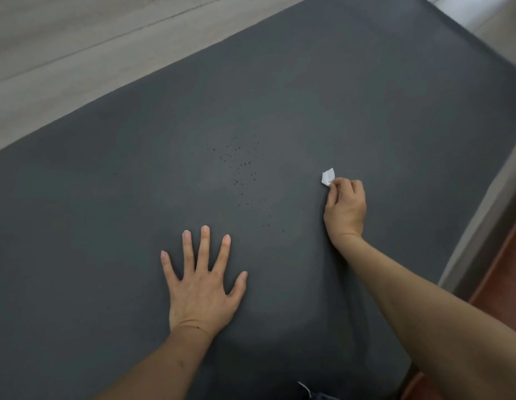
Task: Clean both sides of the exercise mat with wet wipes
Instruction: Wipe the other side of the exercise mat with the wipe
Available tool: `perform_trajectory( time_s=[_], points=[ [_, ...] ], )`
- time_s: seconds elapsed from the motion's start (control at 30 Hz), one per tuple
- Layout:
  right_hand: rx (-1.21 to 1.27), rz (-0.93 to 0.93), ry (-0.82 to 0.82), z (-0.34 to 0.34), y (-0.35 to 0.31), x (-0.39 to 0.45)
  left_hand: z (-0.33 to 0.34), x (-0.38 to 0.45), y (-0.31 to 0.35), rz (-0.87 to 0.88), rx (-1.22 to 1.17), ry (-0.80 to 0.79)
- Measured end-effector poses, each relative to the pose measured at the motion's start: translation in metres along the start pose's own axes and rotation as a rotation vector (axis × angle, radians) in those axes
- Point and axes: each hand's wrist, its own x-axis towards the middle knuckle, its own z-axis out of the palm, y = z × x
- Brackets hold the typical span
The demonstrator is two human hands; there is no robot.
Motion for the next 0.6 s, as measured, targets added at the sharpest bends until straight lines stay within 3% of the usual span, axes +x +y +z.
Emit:
perform_trajectory(
  time_s=[0.6],
  points=[
    [-0.055,0.001,-0.057,-0.0002,-0.0043,0.0021,-0.0024,0.0007,-0.0022,0.015,-0.061,-0.007]
  ],
)
